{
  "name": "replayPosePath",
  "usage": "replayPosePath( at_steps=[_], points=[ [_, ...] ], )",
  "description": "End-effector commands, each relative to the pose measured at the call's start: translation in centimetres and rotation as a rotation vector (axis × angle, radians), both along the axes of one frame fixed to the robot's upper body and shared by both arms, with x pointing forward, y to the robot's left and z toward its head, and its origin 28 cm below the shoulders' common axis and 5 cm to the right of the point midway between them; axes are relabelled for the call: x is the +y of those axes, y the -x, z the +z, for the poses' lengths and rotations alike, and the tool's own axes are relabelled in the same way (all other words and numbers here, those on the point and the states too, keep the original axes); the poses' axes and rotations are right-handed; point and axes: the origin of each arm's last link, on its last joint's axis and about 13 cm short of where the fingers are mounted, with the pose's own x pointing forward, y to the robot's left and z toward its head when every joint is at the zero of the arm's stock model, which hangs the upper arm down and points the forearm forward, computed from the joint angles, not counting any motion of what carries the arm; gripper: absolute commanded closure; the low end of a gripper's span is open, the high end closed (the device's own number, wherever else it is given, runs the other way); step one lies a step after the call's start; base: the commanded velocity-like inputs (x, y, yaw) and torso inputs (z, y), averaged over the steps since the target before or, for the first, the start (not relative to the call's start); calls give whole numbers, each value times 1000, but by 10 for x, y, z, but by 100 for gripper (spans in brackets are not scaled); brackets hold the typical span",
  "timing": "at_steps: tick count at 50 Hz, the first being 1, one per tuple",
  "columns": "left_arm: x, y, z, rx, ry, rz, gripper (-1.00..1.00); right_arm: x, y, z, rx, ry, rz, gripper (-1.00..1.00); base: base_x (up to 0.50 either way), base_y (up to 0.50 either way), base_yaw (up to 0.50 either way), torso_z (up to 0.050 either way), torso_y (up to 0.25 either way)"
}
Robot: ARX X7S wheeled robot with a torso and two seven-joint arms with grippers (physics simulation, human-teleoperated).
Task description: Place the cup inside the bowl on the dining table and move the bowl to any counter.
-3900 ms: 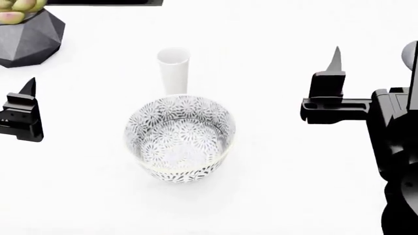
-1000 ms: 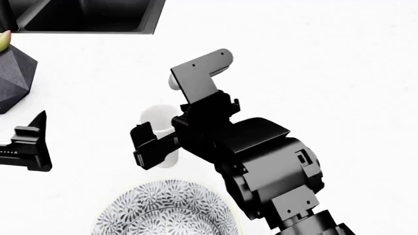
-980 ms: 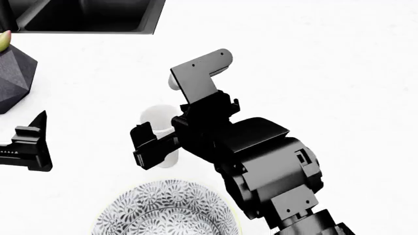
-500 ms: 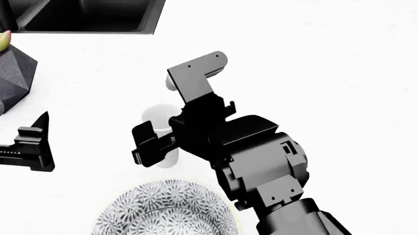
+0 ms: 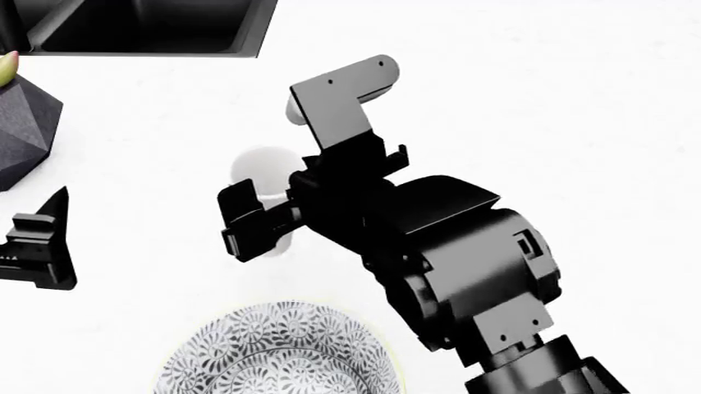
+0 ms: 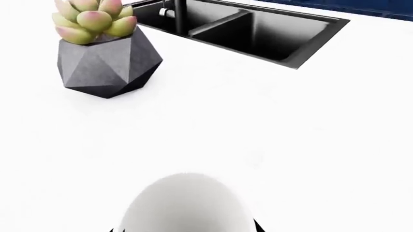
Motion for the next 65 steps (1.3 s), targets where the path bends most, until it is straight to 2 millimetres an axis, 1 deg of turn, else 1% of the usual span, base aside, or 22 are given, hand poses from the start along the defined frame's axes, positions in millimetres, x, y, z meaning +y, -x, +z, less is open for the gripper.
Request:
replayPosePath(
  at_steps=[1, 5, 8, 11, 15, 19, 23, 30, 34, 42, 56, 65],
  points=[
    [2, 2, 1, -4, -4, 0, -100, -20, 34, 27, -63, 15, 16, 100, 0, 0, 0, 0, 0],
    [-2, -2, -1, -1, -1, -6, -100, -26, 53, 39, -84, 1, 36, 100, 0, 0, 0, 0, 0],
    [-4, -2, -1, -6, -1, -5, -100, -32, 70, 45, -87, -10, 58, 100, 0, 0, 0, 0, 0],
    [-4, -3, -5, 8, -8, -11, -100, -40, 89, 54, -97, -17, 82, 100, 0, 0, 0, 0, 0],
    [-6, -5, -3, 2, -6, -15, -100, -47, 111, 63, -103, -11, 112, 100, 0, 0, 0, 0, 0],
    [-8, -7, 0, 0, -15, -26, -100, -53, 130, 62, -98, 9, 132, 100, 0, 0, 0, 0, 0],
    [-8, -6, 2, -2, -18, -29, -100, -58, 142, 63, -94, -6, 137, 100, 0, 0, 0, 0, 0],
    [-9, -4, 1, 0, -20, -31, -100, -63, 162, 58, -86, 17, 165, 100, 0, 0, 0, 0, 0],
    [-9, -3, 3, -3, -17, -32, -100, -64, 168, 52, -66, 23, 161, 100, 0, 0, 0, 0, 0],
    [-10, -4, 3, -2, -17, -33, -100, -68, 172, 47, -47, 31, 158, 100, 0, 0, 0, 0, 0],
    [-13, -5, 1, 7, -20, -44, -100, -62, 170, 22, 13, 48, 180, 100, 0, 0, 0, 0, 0],
    [-13, -4, 1, 6, -18, -44, -100, -61, 171, 18, 33, 52, 183, 100, 0, 0, 0, 0, 0]
  ],
)
